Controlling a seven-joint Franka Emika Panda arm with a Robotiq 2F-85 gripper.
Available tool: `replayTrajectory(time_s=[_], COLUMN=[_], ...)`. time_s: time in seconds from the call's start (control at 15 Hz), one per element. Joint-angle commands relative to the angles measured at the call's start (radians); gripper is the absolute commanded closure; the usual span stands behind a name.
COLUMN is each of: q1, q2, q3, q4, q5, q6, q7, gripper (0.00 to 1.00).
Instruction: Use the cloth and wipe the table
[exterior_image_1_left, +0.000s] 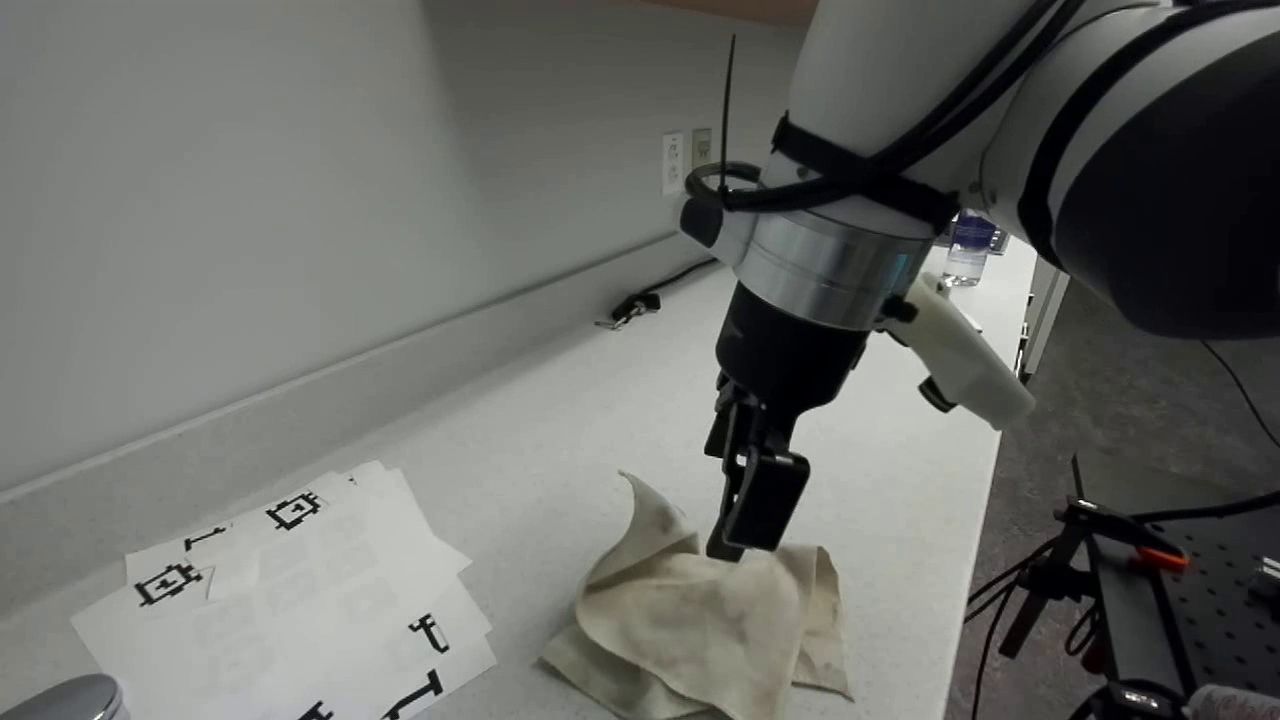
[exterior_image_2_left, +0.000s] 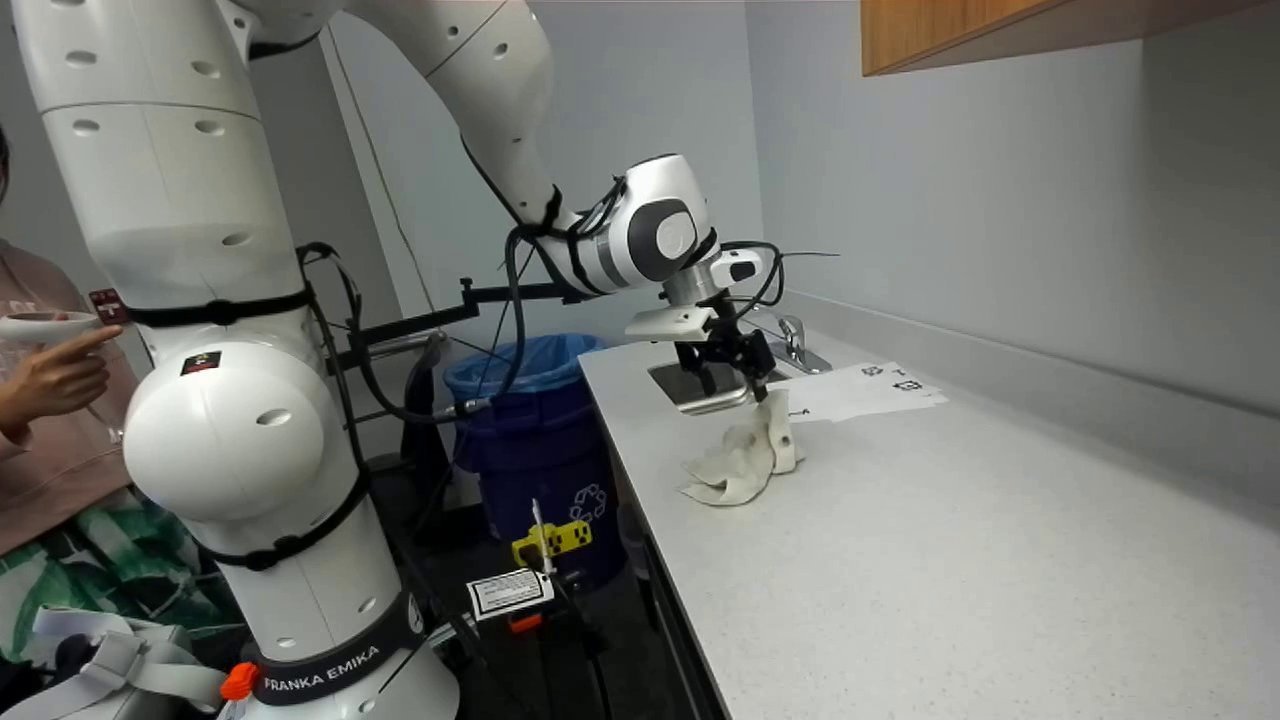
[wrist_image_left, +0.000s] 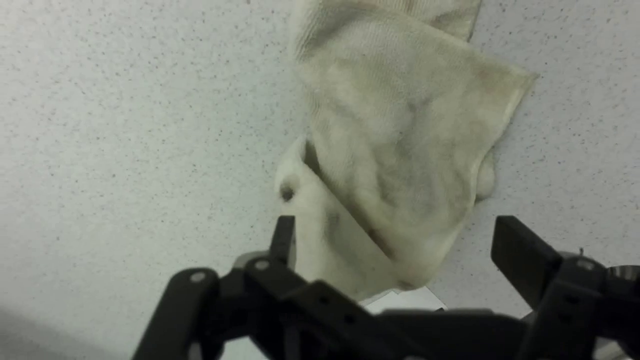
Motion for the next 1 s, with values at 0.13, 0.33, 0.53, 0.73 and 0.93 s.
replayTrajectory(time_s=[0.13, 0.33, 0.53, 0.73, 0.93], q1=[-0.011, -0.011, -0.011, -0.011, -0.011], q2=[-0.022, -0.020, -0.018, -0.018, -0.018], q3=[0.013, 0.013, 0.013, 0.013, 0.013], q4=[-0.034, -0.038, -0.037, -0.037, -0.037], q5=[-0.027, -0.030, -0.030, -0.030, -0.030], q6=[0.034, 0.038, 0.038, 0.038, 0.038], q7=[0.042, 0.046, 0.046, 0.046, 0.046], gripper=[0.00, 0.00, 0.00, 0.00, 0.00])
